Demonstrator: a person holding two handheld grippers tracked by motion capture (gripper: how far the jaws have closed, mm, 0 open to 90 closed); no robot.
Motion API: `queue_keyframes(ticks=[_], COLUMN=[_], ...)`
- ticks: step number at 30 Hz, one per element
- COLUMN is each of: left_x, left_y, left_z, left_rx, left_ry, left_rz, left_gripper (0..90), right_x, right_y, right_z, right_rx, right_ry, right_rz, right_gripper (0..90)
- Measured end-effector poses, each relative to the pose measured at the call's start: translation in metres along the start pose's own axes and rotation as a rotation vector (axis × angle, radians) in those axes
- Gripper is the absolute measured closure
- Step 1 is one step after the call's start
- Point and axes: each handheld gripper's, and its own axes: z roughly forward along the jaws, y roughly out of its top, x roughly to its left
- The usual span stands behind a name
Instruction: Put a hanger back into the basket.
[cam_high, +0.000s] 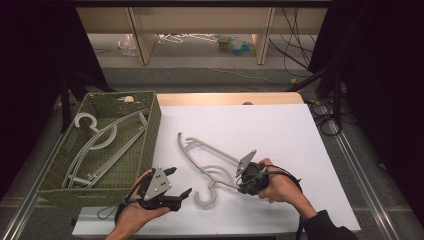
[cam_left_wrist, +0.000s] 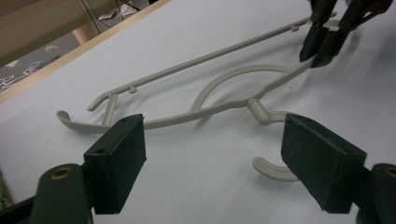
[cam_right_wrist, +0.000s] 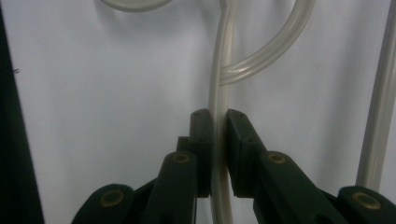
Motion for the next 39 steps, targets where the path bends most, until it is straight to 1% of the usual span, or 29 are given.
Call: queue_keyframes(ticks=[3,4,5,6,8,9,10,13,14,15,17,19,20,22,23,25,27,28,29,30,31,32,33,34,35,37,39], left_x=[-0.001,0.000,0.000,-0.001,-0.003,-0.004,-0.005,-0.006,-0.006,-0.006,-0.006,-0.006,-0.006,-0.006,-0.006,-0.005,-0.004,-0.003,-0.004,-0.004,-0.006,-0.007,-0.008,-0.009,-0.010,-0.011,-0.010], left_y=[0.003,0.003,0.003,0.003,0.004,0.005,0.006,0.007,0.007,0.006,0.006,0.005,0.004,0.004,0.005,0.005,0.006,0.006,0.006,0.006,0.006,0.006,0.007,0.008,0.008,0.009,0.012], left_z=[0.010,0.014,0.014,0.021,0.027,0.029,0.032,0.037,0.039,0.041,0.044,0.047,0.048,0.049,0.050,0.052,0.054,0.055,0.057,0.058,0.058,0.058,0.059,0.060,0.062,0.062,0.061], left_rx=[0.034,0.064,0.064,0.082,0.103,0.110,0.106,0.130,0.136,0.144,0.155,0.172,0.181,0.183,0.185,0.183,0.186,0.184,0.172,0.169,0.176,0.179,0.181,0.181,0.173,0.194,0.200], left_ry=[0.001,-0.004,-0.004,-0.010,0.000,-0.012,-0.017,-0.036,-0.044,-0.046,-0.057,-0.057,-0.059,-0.066,-0.063,-0.075,-0.082,-0.099,-0.118,-0.120,-0.133,-0.146,-0.157,-0.168,-0.192,-0.183,-0.198], left_rz=[0.049,0.076,0.076,0.096,0.127,0.149,0.158,0.203,0.217,0.228,0.253,0.266,0.266,0.274,0.290,0.309,0.339,0.348,0.352,0.372,0.382,0.413,0.438,0.449,0.480,0.515,0.525], left_gripper=[23.8,24.3,25.0,26.1,27.4,27.5,27.8,28.9,30.4,31.1,31.2,29.8,29.4,31.2,31.3,36.4,37.5,39.9,42.1,44.4,48.8,54.8,58.2,60.7,62.2,64.1,64.9], right_x=[0.005,0.006,0.008,0.010,0.013,0.015,0.017,0.021,0.023,0.024,0.026,0.028,0.028,0.029,0.030,0.031,0.032,0.032,0.032,0.031,0.031,0.031,0.031,0.030,0.030,0.031,0.031], right_y=[0.000,0.000,0.000,0.000,-0.001,-0.001,-0.001,-0.002,-0.001,-0.001,0.000,0.000,0.001,0.001,0.001,0.002,0.002,0.002,0.002,0.002,0.002,0.002,0.002,0.001,0.001,0.001,0.001], right_z=[-0.005,-0.007,-0.010,-0.012,-0.016,-0.019,-0.021,-0.025,-0.027,-0.028,-0.028,-0.030,-0.031,-0.033,-0.034,-0.035,-0.036,-0.036,-0.036,-0.035,-0.035,-0.036,-0.036,-0.036,-0.035,-0.036,-0.035], right_rx=[-0.001,-0.005,-0.006,-0.007,-0.005,-0.004,-0.005,-0.017,-0.013,-0.008,-0.020,-0.022,-0.022,-0.029,-0.029,-0.034,-0.034,-0.036,-0.034,-0.034,-0.034,-0.034,-0.035,-0.038,-0.037,-0.032,-0.033], right_ry=[0.010,0.015,0.015,0.011,0.007,0.010,0.013,0.022,0.026,0.040,0.034,0.040,0.039,0.041,0.047,0.050,0.053,0.055,0.054,0.055,0.053,0.054,0.054,0.056,0.056,0.053,0.052], right_rz=[-0.021,-0.032,-0.036,-0.031,-0.027,-0.031,-0.036,-0.060,-0.064,-0.070,-0.079,-0.087,-0.090,-0.103,-0.103,-0.113,-0.119,-0.122,-0.121,-0.123,-0.124,-0.120,-0.120,-0.124,-0.129,-0.137,-0.141], right_gripper=[82.2,82.2,82.2,82.1,82.1,82.1,82.1,82.1,82.1,82.1,82.1,82.1,82.1,82.1,82.1,82.1,82.1,82.1,82.1,82.1,82.0,82.1,82.1,82.0,82.0,82.0,82.0])
